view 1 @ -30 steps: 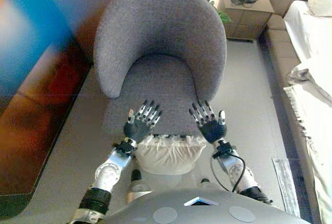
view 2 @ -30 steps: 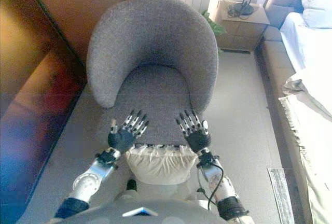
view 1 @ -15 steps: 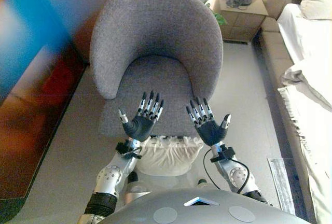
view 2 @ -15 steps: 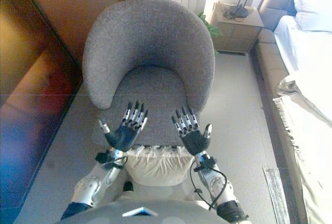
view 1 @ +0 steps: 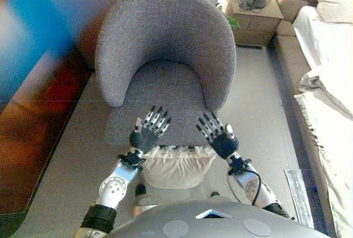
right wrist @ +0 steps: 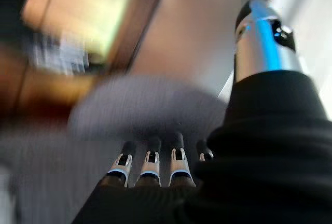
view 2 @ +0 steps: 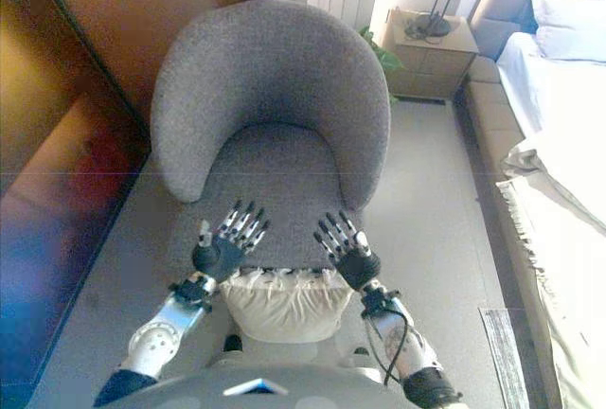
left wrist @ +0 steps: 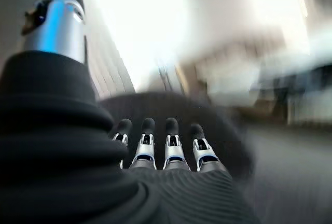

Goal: Pick up the cushion and take it to the sofa

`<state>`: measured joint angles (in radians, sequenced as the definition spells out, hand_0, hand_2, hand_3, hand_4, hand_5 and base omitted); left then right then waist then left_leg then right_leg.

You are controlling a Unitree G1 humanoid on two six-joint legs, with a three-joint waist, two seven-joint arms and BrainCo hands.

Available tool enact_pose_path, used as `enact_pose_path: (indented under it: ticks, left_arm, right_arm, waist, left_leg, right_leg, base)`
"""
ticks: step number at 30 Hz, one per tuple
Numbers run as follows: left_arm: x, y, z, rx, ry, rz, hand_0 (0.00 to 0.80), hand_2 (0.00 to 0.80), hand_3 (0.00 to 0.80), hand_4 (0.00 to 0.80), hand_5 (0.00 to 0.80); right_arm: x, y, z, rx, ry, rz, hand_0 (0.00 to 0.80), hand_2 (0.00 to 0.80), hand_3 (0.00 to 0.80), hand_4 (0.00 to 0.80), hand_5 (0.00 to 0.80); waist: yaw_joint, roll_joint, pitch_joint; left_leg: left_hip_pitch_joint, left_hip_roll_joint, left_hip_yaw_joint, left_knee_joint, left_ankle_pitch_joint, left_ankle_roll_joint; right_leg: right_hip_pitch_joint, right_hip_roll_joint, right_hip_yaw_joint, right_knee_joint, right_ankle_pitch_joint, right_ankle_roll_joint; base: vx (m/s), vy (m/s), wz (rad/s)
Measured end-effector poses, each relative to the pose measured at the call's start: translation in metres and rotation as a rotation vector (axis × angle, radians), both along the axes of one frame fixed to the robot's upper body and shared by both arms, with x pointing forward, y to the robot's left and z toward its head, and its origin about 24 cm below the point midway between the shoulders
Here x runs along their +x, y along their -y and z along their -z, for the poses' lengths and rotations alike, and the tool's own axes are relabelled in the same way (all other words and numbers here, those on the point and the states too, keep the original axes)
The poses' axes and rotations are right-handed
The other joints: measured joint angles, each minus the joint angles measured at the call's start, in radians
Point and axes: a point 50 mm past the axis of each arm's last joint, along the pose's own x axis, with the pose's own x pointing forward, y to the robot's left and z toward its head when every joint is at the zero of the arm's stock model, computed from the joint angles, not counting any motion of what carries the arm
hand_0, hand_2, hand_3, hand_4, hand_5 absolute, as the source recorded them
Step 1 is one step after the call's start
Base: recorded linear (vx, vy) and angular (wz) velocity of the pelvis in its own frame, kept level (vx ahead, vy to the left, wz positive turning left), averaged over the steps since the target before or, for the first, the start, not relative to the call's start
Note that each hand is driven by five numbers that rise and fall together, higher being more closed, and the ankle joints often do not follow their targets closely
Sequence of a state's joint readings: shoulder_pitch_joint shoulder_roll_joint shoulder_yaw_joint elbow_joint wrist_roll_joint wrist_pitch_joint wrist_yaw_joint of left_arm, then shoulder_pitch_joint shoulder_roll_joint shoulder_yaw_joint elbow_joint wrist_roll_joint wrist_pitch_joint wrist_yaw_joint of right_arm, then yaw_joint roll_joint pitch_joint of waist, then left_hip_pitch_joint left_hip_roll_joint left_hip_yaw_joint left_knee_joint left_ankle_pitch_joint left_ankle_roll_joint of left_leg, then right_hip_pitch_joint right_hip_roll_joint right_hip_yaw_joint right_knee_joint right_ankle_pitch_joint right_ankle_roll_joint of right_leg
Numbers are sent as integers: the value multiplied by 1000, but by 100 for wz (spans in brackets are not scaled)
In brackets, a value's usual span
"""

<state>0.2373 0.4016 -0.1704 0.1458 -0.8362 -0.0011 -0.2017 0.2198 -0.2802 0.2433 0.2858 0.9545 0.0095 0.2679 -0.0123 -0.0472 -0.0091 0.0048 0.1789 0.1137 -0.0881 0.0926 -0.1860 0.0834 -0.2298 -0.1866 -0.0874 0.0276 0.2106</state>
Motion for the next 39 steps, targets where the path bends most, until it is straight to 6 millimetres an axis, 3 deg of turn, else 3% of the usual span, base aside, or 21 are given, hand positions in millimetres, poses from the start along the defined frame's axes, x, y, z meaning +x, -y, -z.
enact_pose_path:
  ticks: [2,4,6,9,13,19,22,25,31,39]
  left_arm:
    - [0,-16,-1,243,7,6,0,0,0,0,0]
    - [-1,-25,6,375,-20,-10,0,0,0,0,0]
    - [-1,-28,17,454,-71,-26,0,0,0,0,0]
    - [5,-29,27,513,-106,-41,0,0,0,0,0]
    - [36,-21,16,579,-19,-40,0,0,0,0,0]
    - [81,-14,-11,602,116,-131,0,0,0,0,0]
    - [97,-8,-20,676,165,-102,0,0,0,0,0]
    - [107,5,-28,690,213,-65,0,0,0,0,0]
    - [128,13,-36,708,225,-101,0,0,0,0,0]
    - [143,13,-44,714,212,-222,0,0,0,0,0]
  right_arm:
    - [-5,13,6,-173,-39,0,0,0,0,0,0]
    - [-6,21,15,-304,-89,0,0,0,0,0,0]
    - [-5,28,23,-419,-132,12,0,0,0,0,0]
    - [13,34,23,-521,-137,51,0,0,0,0,0]
    - [51,38,4,-573,-55,118,0,0,0,0,0]
    - [84,47,-12,-633,-10,177,0,0,0,0,0]
    - [99,51,-21,-690,5,232,0,0,0,0,0]
    - [122,51,-44,-754,83,259,0,0,0,0,0]
    - [161,41,-80,-767,196,245,0,0,0,0,0]
    - [182,28,-109,-768,296,212,0,0,0,0,0]
  waist:
    - [-1,-1,0]
    - [2,-1,-1]
    - [0,1,1]
    - [2,-4,48]
    - [-3,1,174]
    - [-4,44,317]
    - [-6,45,379]
    - [-6,45,431]
    - [-24,46,486]
    - [-29,52,504]
  left_leg:
    - [0,1,7,0,0,0]
    - [-3,4,20,0,-1,2]
    - [-27,8,25,2,-2,3]
    - [-87,19,47,44,2,0]
    - [-207,38,51,146,-8,3]
    - [-391,59,44,313,-56,16]
    - [-459,60,41,377,-69,24]
    - [-546,64,37,480,-109,30]
    - [-695,73,-11,643,-163,28]
    - [-861,79,-48,755,-181,22]
  right_leg:
    - [-5,0,3,1,1,0]
    - [-22,0,13,10,1,-1]
    - [-60,1,14,30,3,-3]
    - [-146,-1,13,77,17,-11]
    - [-276,-1,16,160,31,-27]
    - [-463,-8,44,291,16,-44]
    - [-543,-19,54,363,8,-51]
    - [-643,-27,88,453,-14,-52]
    - [-796,-40,105,632,-75,-61]
    - [-977,-56,111,812,-146,-75]
  base:
    - [-41,13,-6]
    - [-92,-1,-15]
    - [-168,-29,-15]
    - [-219,-30,-29]
    - [-201,9,-22]
    - [-128,-22,-14]
    - [-108,-23,-8]
    - [-138,-55,-16]
    - [-97,-95,1]
    - [-42,-72,8]
